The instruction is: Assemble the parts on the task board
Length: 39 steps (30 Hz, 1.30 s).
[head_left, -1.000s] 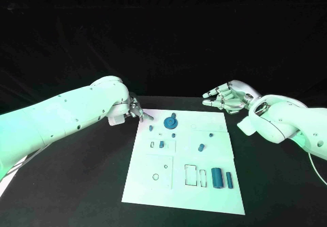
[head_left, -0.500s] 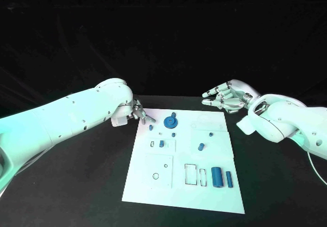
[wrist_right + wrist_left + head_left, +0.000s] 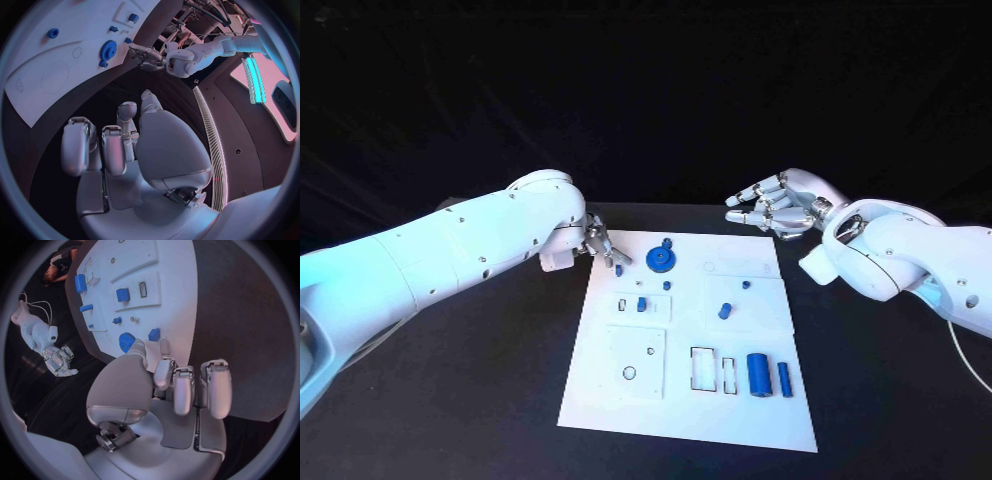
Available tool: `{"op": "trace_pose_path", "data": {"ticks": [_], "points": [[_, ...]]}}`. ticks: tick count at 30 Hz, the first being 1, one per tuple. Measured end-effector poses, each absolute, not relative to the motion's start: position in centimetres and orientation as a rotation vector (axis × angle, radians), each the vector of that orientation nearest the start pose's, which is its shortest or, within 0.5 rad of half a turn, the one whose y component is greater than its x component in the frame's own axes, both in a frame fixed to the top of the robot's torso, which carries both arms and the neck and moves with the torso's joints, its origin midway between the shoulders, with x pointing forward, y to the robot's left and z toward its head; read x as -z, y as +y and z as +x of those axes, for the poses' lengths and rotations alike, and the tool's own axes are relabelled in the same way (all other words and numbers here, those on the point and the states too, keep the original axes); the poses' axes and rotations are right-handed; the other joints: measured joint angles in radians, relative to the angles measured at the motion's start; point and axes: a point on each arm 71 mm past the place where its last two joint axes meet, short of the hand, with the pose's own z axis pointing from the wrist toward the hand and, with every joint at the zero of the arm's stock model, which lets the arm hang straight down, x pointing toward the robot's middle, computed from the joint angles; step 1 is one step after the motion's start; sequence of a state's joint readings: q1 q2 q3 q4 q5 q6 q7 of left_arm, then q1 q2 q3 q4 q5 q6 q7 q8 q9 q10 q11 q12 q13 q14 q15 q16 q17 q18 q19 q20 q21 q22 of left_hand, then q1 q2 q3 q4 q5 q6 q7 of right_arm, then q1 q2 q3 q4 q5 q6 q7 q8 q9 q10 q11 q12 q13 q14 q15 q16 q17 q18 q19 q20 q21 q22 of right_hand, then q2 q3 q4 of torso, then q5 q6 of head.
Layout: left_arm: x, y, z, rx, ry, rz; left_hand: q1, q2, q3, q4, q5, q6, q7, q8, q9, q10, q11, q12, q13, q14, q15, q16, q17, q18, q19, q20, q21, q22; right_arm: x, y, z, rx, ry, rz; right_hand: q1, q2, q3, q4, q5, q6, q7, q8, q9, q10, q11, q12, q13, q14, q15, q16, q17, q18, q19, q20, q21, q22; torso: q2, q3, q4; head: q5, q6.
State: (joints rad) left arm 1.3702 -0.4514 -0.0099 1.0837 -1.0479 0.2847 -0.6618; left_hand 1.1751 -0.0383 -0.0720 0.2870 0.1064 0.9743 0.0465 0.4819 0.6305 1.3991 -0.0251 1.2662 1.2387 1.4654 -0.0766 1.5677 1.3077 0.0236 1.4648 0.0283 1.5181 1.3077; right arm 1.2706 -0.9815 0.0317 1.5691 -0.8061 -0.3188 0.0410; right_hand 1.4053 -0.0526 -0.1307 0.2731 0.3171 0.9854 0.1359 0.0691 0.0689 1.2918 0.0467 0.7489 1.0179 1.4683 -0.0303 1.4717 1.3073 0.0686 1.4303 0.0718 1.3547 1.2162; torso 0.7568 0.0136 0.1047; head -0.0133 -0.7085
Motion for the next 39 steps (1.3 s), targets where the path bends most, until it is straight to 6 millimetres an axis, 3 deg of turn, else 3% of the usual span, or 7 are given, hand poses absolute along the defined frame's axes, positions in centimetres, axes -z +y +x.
{"op": "trace_pose_path", "data": {"ticks": [19, 23, 34, 37, 39], "points": [[15.92, 14.32, 57.12, 0.236, 2.312, -0.189, 0.054, 0.022, 0.004, -0.004, 0.0, 0.012, -0.002, 0.01, -0.005, 0.0, -0.001, 0.0, 0.003, 0.0, 0.0, 0.0, 0.0, 0.0, 0.0, 0.0, 0.0, 0.0, 12.12, -25.7, 49.52, -0.998, 1.596, 0.428, 0.0, 0.0, 0.0, 0.0, 0.0, 0.0, 0.0, 0.0, 0.0, 0.0, 0.0, 0.0, 0.0, 0.0, 0.0, -0.004, 0.001, 0.0, 0.0, 0.0, 0.0, 0.0, 0.001, -0.0001, -0.0003, 0.001, -0.002], [15.95, 14.28, 57.15, 0.238, 2.313, -0.189, 0.086, 0.041, 0.023, -0.023, 0.0, 0.015, -0.006, 0.013, -0.008, 0.003, -0.004, 0.0, 0.006, 0.003, -0.003, 0.0, 0.0, 0.0, 0.0, 0.0, 0.0, 0.0, 12.13, -25.67, 49.53, -0.999, 1.596, 0.428, 0.0, 0.0, 0.0, 0.0, 0.0, 0.0, 0.0, 0.0, 0.0, 0.0, 0.0, 0.0, 0.0, 0.0, 0.0, -0.004, 0.001, 0.0, 0.0, 0.0, 0.0, 0.0, 0.001, -0.0001, -0.0004, 0.001, -0.002], [16.16, 14.05, 57.12, 0.242, 2.327, -0.18, 0.14, 0.058, 0.05, -0.05, 0.0, 0.015, -0.006, 0.013, -0.015, 0.004, -0.005, 0.006, 0.008, 0.0, -0.007, 0.0, 0.0, 0.0, 0.0, 0.0, 0.0, 0.0, 12.14, -25.63, 49.53, -1.002, 1.597, 0.427, 0.0, 0.0, 0.0, 0.0, 0.0, 0.0, 0.0, 0.0, 0.0, 0.0, 0.0, 0.0, 0.0, 0.0, 0.0, -0.004, 0.001, 0.0, 0.0, 0.0, 0.0, 0.0, 0.001, -0.0002, -0.0009, 0.0, -0.007], [16.17, 14.07, 57.13, 0.243, 2.327, -0.181, 0.161, 0.063, 0.067, -0.066, 0.0, 0.015, -0.006, 0.013, -0.019, 0.004, -0.004, 0.006, 0.037, 0.0, -0.007, 0.0, 0.0, 0.0, 0.002, -0.002, 0.0, 0.0, 12.15, -25.63, 49.53, -1.002, 1.597, 0.427, 0.0, 0.0, 0.0, 0.0, 0.0, 0.0, 0.0, 0.0, 0.0, 0.0, 0.0, 0.0, 0.0, 0.0, 0.0, -0.004, 0.0, 0.0, 0.0, 0.0, 0.0, 0.0, 0.0, -0.0002, -0.0009, -0.001, -0.007], [16.15, 14.06, 57.14, 0.245, 2.327, -0.181, 0.179, 0.048, 0.109, -0.086, 0.0, 0.007, -0.013, 0.012, -0.025, 0.002, -0.006, 0.003, 0.045, 0.001, -0.011, 0.0, 0.0, 0.0, 0.001, -0.007, -0.005, 0.0, 12.15, -25.64, 49.53, -1.002, 1.597, 0.427, 0.0, 0.0, 0.0, 0.0, 0.0, 0.0, 0.0, 0.0, 0.0, 0.0, 0.0, 0.0, 0.0, 0.0, 0.0, -0.004, 0.0, 0.0, 0.0, 0.0, 0.0, 0.0, 0.0, -0.0002, -0.0008, -0.001, -0.007]]}}
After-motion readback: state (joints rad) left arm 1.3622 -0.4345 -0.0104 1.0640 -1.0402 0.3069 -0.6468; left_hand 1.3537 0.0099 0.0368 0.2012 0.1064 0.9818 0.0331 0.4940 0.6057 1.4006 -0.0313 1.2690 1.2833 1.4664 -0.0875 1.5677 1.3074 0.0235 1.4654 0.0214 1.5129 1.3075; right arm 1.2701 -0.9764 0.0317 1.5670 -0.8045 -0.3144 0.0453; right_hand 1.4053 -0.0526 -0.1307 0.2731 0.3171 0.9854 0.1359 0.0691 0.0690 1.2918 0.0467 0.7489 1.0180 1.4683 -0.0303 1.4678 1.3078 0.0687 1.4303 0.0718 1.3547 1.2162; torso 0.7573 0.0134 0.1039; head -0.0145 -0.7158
